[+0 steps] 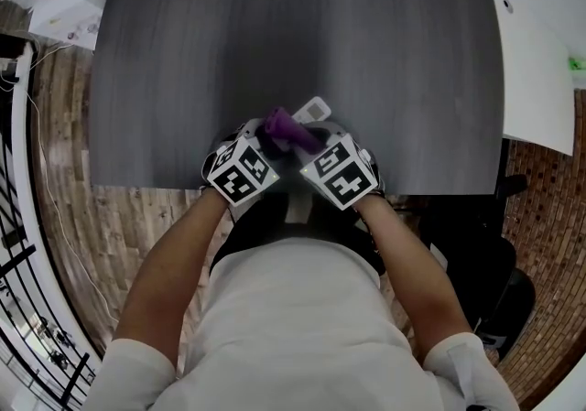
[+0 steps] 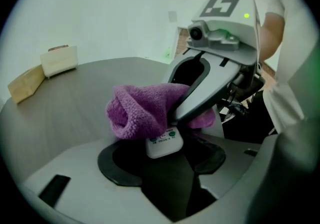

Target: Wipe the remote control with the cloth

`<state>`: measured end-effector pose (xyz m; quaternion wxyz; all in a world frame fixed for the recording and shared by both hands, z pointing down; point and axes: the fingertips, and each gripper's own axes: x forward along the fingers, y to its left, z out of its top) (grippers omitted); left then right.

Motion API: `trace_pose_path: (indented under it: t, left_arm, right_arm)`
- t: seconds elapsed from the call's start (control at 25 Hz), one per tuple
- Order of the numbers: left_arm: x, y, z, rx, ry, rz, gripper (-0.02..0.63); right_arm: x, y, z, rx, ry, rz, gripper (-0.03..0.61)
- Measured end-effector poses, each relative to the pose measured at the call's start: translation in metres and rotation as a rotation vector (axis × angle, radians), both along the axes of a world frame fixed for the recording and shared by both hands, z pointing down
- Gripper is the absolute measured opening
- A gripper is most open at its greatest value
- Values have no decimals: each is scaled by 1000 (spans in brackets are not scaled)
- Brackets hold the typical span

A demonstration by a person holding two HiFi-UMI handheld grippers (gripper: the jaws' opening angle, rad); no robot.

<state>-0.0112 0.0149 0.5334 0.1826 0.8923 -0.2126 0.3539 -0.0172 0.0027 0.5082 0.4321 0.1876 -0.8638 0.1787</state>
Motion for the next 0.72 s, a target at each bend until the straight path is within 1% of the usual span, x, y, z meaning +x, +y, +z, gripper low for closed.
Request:
trace_pose_path:
  t: [0.2, 0.28, 0.36, 0.4, 0.48, 0.56, 0.6, 0.64, 0.68, 0.72]
  left_arm:
    - [-1, 1, -2, -123, 55, -10, 245]
    - [-1, -1, -4, -176, 90, -27, 245]
    - [-1, 0, -8, -269, 149, -67, 245]
    - [0, 1, -11, -336, 198, -101, 245]
    - [2, 3, -18, -505, 347, -199, 245]
    - [6, 5, -26, -667, 509, -301, 245]
    - [7, 6, -28, -722, 571, -341, 245]
    - [9, 7, -29, -759, 617, -370, 244]
    - [11, 8, -30, -785, 650, -391, 244]
    - [12, 9, -30, -804, 676, -406, 244]
  right_arm:
    - [26, -23, -3, 41, -1, 109, 86]
    - [47, -41, -3, 74, 33, 181, 86]
    - [72, -59, 1, 98, 89, 257, 86]
    - [86, -66, 5, 101, 122, 288, 86]
    - [108, -75, 9, 103, 168, 339, 86]
    - [115, -77, 1, 105, 153, 374, 86]
    - [111, -75, -7, 109, 126, 372, 86]
    - [101, -70, -17, 114, 92, 350, 86]
    - [87, -62, -27, 116, 55, 305, 86]
    - [70, -50, -35, 113, 21, 238, 86]
